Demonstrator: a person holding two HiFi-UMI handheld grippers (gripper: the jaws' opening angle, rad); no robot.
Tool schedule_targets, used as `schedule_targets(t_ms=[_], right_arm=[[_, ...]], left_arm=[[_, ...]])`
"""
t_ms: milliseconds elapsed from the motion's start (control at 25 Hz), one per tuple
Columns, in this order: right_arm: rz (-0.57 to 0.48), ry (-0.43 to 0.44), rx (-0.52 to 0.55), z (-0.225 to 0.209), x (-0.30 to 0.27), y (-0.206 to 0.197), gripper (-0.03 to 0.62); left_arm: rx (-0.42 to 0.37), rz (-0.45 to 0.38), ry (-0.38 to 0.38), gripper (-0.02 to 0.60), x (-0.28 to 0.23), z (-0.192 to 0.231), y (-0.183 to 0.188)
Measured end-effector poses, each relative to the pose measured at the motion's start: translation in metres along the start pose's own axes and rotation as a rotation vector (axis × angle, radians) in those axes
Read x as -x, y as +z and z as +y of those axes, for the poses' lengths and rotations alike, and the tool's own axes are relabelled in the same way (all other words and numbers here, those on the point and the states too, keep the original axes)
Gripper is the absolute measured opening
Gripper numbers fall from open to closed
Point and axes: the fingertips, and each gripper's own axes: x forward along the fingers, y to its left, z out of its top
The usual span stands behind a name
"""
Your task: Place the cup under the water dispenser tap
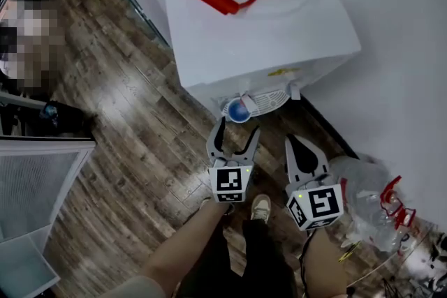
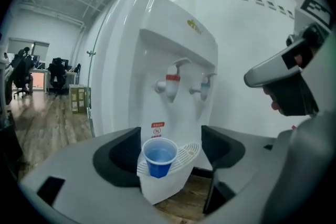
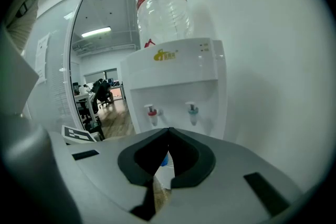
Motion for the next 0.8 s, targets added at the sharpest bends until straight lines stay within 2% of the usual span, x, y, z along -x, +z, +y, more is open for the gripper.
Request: schedule_targets(t_ms=[160,280,360,480,640,760,800], right_arm=[[0.015,-0.019,-0.014,0.009,0.020,0.036,0.006],[0.011,-0.008,-0.014,0.017,0.042,0.068,0.006],[0.007,0.003,-0.018,0.023,0.057,0.090,0.006],[0.003,0.035,-0.001,0.037,0.080,0.120,0.006],[-0.033,0.087,0.034,0.058,0.111,0.168,0.006],[-0.075,0.099,0.051,0.071,0.133,0.206,0.006],[-0.088,0.099,0.057,0.075,0.142,0.219,0.006]], left_arm=[[-0.012,0.012,-0.036,0.350,0.027,0.000,0.041],[-0.025,0.022,-0.062,0.298,0.049,-0.004,0.080],[-0.018,0.038,-0.101,0.242,0.062,-0.011,0.104],[-0.030,0.044,-0.145,0.221,0.081,-0.020,0.140],[-0.039,0.021,-0.155,0.178,0.113,-0.020,0.194],[-0.036,-0.019,-0.167,0.033,0.141,-0.017,0.242],[-0.040,-0.034,-0.172,0.020,0.152,-0.017,0.259]])
